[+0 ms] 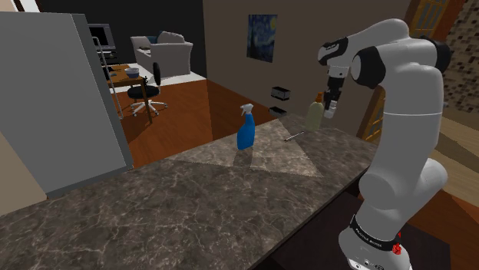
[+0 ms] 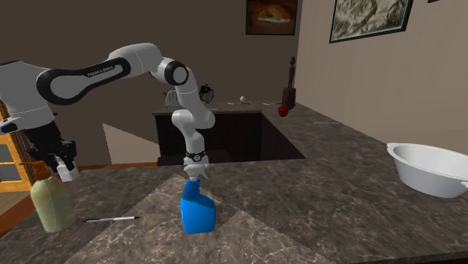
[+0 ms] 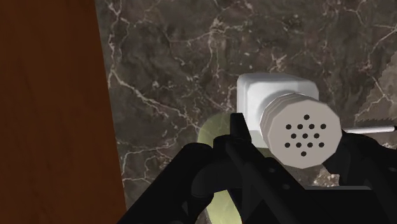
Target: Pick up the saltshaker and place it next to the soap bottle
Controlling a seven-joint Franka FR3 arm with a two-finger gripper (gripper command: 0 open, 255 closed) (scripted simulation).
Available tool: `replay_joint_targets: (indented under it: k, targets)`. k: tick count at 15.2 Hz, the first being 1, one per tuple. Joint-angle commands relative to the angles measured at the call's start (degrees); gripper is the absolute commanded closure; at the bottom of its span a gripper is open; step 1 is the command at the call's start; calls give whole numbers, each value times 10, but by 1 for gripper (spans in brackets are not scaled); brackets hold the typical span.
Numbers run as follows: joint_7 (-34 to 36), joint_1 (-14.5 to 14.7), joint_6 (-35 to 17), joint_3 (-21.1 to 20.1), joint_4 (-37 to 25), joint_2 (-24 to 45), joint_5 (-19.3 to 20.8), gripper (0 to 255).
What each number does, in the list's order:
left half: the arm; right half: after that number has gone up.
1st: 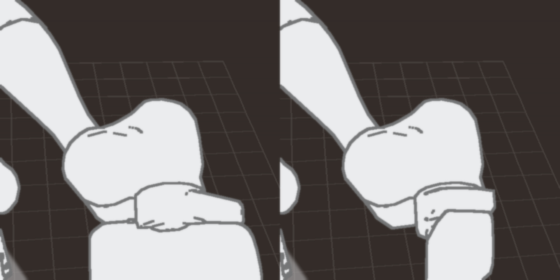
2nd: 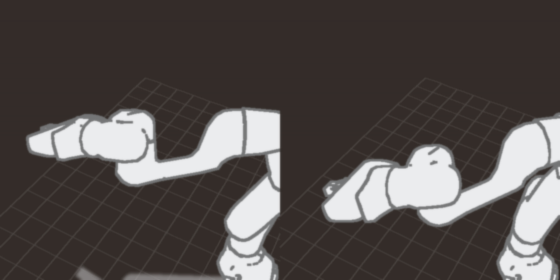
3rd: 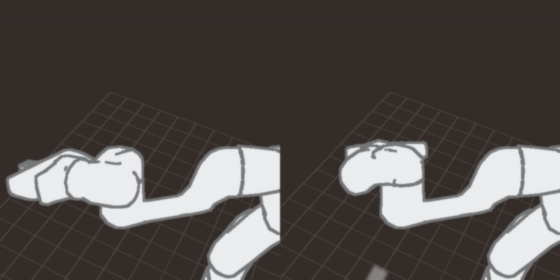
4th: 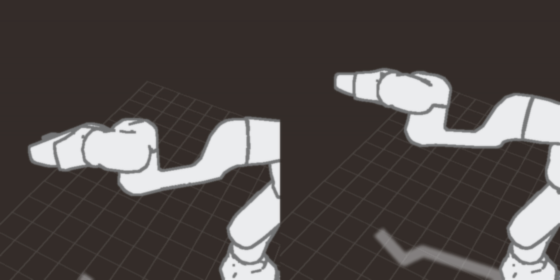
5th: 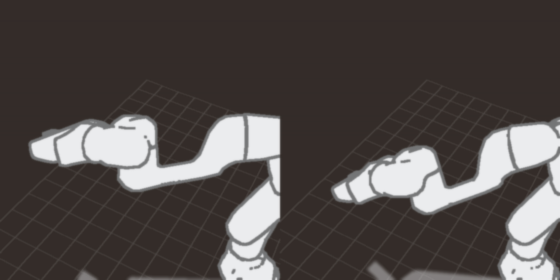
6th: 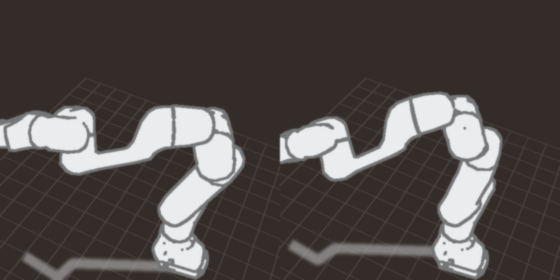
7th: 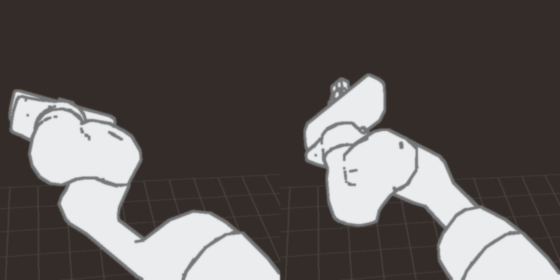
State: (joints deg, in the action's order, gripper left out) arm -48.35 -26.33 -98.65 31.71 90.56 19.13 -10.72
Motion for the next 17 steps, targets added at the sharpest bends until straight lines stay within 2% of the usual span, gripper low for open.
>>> replay_joint_targets:
  k: [1,17]
  targets:
    - [-2,0,-17,0,16,1,-1,255]
    - [-20,-2,-124,-11,91,39,-25,255]
